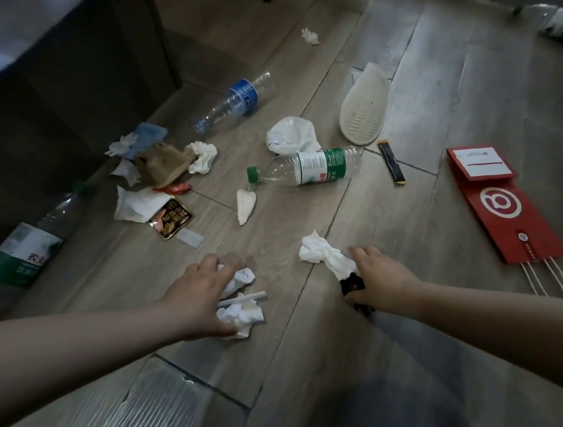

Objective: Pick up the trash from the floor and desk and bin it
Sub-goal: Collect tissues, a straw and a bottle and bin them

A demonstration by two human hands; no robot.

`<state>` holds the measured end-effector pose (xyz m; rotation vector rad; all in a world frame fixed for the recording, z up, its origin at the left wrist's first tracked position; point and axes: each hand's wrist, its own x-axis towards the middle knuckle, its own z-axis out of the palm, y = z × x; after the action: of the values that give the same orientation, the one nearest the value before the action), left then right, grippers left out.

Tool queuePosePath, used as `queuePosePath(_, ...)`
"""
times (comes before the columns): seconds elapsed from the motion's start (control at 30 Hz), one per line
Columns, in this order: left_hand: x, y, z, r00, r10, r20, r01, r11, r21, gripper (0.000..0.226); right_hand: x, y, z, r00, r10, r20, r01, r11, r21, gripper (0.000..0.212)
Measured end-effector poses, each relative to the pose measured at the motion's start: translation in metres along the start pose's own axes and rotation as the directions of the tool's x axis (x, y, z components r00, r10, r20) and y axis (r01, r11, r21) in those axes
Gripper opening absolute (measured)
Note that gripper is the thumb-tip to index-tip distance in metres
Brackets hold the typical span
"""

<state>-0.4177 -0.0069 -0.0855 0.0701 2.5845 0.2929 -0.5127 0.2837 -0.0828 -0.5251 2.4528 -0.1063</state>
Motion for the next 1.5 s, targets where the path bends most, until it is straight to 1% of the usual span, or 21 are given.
queuePosePath(0.13, 0.0, 0.002, 0.008, 1.0, 0.011, 0.003, -0.011, 1.0, 0.024, 0.104, 0.005, -0.002, 0.004, 1.0, -0.021, -0.01, 0.021, 1.0, 0.01, 0.072)
queuePosePath(0.2, 0.002, 0.001, 0.012, 1.0, 0.022, -0.004, -0.022, 0.998, 0.056, 0.099, 0.008, -0.003, 0.004, 1.0, -0.02, -0.016, 0.021, 1.0, 0.011, 0.058)
queuePosePath(0.27, 0.005, 0.0, 0.015, 1.0, 0.027, -0.003, -0.026, 0.997, 0.066, 0.094, 0.012, -0.003, 0.002, 0.999, -0.042, -0.02, 0.042, 0.999, -0.028, 0.044)
queuePosePath(0.33, 0.006, 0.0, 0.017, 1.0, 0.02, 0.004, -0.02, 0.998, 0.063, 0.091, 0.016, -0.004, 0.0, 0.997, -0.072, -0.04, 0.07, 0.996, -0.059, 0.036)
queuePosePath(0.5, 0.014, -0.006, 0.012, 1.0, -0.014, -0.026, 0.015, 0.999, 0.034, 0.085, 0.036, -0.008, -0.014, 0.991, -0.097, -0.087, 0.09, 0.992, -0.085, 0.032)
queuePosePath(0.63, 0.026, -0.012, 0.002, 0.994, -0.037, -0.099, 0.039, 0.999, 0.014, 0.085, 0.056, -0.009, -0.026, 0.984, -0.118, -0.133, 0.102, 0.987, -0.123, 0.034)
queuePosePath(0.7, 0.034, -0.014, -0.003, 0.992, -0.034, -0.124, 0.034, 0.999, 0.003, 0.087, 0.067, -0.009, -0.034, 0.97, -0.17, -0.172, 0.138, 0.974, -0.182, 0.04)
queuePosePath(0.73, 0.037, -0.014, -0.005, 0.991, -0.03, -0.13, 0.031, 1.0, 0.001, 0.086, 0.073, -0.008, -0.037, 0.956, -0.212, -0.204, 0.161, 0.957, -0.24, 0.049)
queuePosePath(0.8, 0.043, -0.013, -0.008, 0.99, -0.022, -0.136, 0.023, 1.0, 0.001, 0.082, 0.082, -0.008, -0.043, 0.922, -0.286, -0.261, 0.177, 0.911, -0.373, 0.081)
queuePosePath(0.87, 0.049, -0.013, -0.008, 0.989, -0.007, -0.151, 0.008, 1.0, 0.009, 0.078, 0.092, -0.009, -0.049, 0.906, -0.317, -0.281, 0.171, 0.881, -0.442, 0.111)
queuePosePath(0.9, 0.052, -0.013, -0.008, 0.987, 0.001, -0.161, 0.0, 1.0, 0.006, 0.078, 0.097, -0.01, -0.052, 0.903, -0.324, -0.283, 0.167, 0.871, -0.463, 0.121)
queuePosePath(0.97, 0.059, -0.014, -0.011, 0.981, 0.023, -0.193, -0.024, 1.0, -0.003, 0.082, 0.107, -0.01, -0.058, 0.91, -0.317, -0.268, 0.158, 0.862, -0.482, 0.134)
queuePosePath(1.1, 0.073, -0.014, -0.022, 0.972, 0.028, -0.233, -0.039, 0.998, -0.039, 0.093, 0.125, -0.009, -0.067, 0.949, -0.248, -0.192, 0.142, 0.885, -0.443, 0.147)
queuePosePath(1.2, 0.081, -0.013, -0.03, 0.977, 0.043, -0.207, -0.049, 0.998, -0.025, 0.107, 0.132, -0.006, -0.069, 0.96, -0.216, -0.18, 0.125, 0.9, -0.417, 0.152)
queuePosePath(1.33, 0.094, -0.014, -0.04, 0.989, 0.088, -0.121, -0.086, 0.996, 0.022, 0.123, 0.132, -0.006, -0.073, 0.943, -0.244, -0.227, 0.125, 0.89, -0.439, 0.149)
queuePosePath(1.43, 0.107, -0.017, -0.046, 0.995, 0.076, -0.071, -0.075, 0.997, 0.008, 0.124, 0.134, -0.004, -0.077, 0.931, -0.245, -0.272, 0.117, 0.903, -0.413, 0.139)
queuePosePath(1.5, 0.113, -0.018, -0.047, 0.997, 0.067, -0.043, -0.067, 0.998, 0.003, 0.122, 0.135, 0.0, -0.079, 0.937, -0.215, -0.275, 0.105, 0.925, -0.364, 0.138)
